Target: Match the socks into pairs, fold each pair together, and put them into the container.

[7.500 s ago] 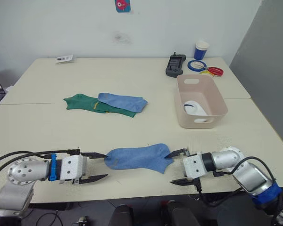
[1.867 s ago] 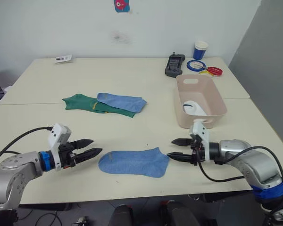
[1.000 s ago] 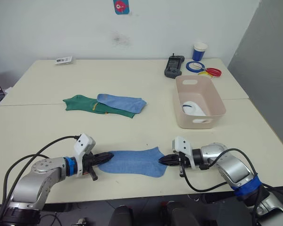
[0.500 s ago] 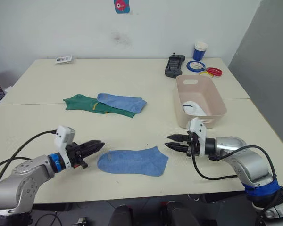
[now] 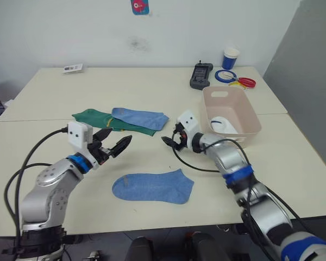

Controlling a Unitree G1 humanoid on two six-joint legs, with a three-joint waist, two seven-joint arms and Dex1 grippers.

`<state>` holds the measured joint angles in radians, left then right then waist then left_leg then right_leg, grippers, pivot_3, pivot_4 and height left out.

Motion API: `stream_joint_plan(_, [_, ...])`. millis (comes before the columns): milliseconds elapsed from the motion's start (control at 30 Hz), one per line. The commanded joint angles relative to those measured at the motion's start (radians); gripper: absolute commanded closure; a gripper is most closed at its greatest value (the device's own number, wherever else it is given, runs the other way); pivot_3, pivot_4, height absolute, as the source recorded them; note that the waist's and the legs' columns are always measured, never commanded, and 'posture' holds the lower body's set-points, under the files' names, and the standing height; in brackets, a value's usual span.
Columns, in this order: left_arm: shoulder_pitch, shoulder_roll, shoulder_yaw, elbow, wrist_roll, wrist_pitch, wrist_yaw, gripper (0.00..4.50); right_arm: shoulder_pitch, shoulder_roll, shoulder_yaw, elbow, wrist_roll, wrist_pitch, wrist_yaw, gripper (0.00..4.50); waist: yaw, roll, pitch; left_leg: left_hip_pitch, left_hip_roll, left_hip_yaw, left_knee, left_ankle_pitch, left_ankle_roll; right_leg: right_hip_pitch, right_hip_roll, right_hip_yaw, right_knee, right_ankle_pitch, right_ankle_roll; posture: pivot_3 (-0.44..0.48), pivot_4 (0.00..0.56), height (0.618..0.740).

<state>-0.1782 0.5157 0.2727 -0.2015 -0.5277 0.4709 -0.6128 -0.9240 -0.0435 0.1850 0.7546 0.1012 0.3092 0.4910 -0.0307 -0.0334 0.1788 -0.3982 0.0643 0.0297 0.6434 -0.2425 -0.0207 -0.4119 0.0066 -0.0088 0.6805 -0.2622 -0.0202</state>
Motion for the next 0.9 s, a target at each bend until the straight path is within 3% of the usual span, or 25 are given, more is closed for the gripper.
stream_joint_plan(33, [-0.001, -0.009, 0.001, -0.036, 0.015, -0.057, 0.005, 0.03, -0.117, 0.042, -0.095, 0.228, 0.03, -0.081, -0.034, 0.01, 0.0, 0.0, 0.0, -0.001, 0.0, 0.0, 0.0, 0.0, 0.0, -0.001, -0.001, 0.0, 0.0, 0.0, 0.0, 0.0, 0.15, 0.74])
stream_joint_plan(200, [0.024, 0.007, -0.037, -0.08, 0.059, -0.093, -0.009, 0.03, -0.235, 0.096, -0.237, 0.431, 0.09, -0.103, -0.068, 0.01, 0.001, 0.0, 0.0, -0.002, 0.0, 0.0, -0.001, 0.0, 0.0, -0.001, -0.003, -0.001, 0.0, 0.0, 0.0, 0.0, 0.15, 0.74])
stream_joint_plan(433, [0.027, -0.007, -0.041, -0.1, 0.061, -0.089, 0.002, 0.03, -0.314, 0.143, -0.367, 0.524, 0.129, -0.11, -0.099, 0.01, 0.0, 0.0, 0.0, -0.001, 0.0, 0.0, 0.0, 0.0, 0.0, -0.001, -0.004, -0.001, 0.001, 0.0, 0.0, 0.0, 0.15, 0.74])
stream_joint_plan(533, [0.017, -0.003, -0.049, -0.095, 0.087, -0.092, 0.018, 0.0, -0.323, 0.149, -0.346, 0.539, 0.08, -0.15, -0.112, 0.39, 0.0, 0.0, 0.0, -0.001, 0.0, 0.0, 0.0, 0.0, 0.0, -0.001, -0.004, -0.001, 0.001, 0.0, 0.0, 0.0, 0.15, 0.74])
stream_joint_plan(633, [0.013, 0.01, -0.063, -0.085, 0.127, -0.106, 0.023, 0.0, -0.323, 0.146, -0.336, 0.543, 0.049, -0.169, -0.12, 1.23, 0.0, 0.0, 0.0, -0.001, 0.0, 0.0, 0.0, 0.0, 0.0, -0.001, -0.004, -0.001, 0.001, 0.0, 0.0, 0.0, 0.15, 0.74])
stream_joint_plan(800, [-0.007, 0.02, -0.103, -0.041, 0.184, -0.146, 0.003, 0.0, -0.297, 0.11, -0.325, 0.493, 0.032, -0.173, -0.056, 1.23, 0.001, 0.0, 0.0, -0.001, 0.0, 0.0, -0.001, 0.0, 0.0, -0.001, -0.004, -0.001, 0.001, 0.0, 0.0, 0.0, 0.15, 0.74])
stream_joint_plan(900, [-0.057, 0.034, -0.159, 0.053, 0.261, -0.213, -0.016, 0.0, -0.242, 0.078, -0.283, 0.371, 0.02, -0.16, 0.023, 1.23, 0.004, 0.0, 0.0, -0.001, 0.0, 0.0, -0.001, 0.0, 0.0, -0.001, -0.004, -0.002, 0.001, 0.0, 0.0, 0.0, 0.15, 0.74])
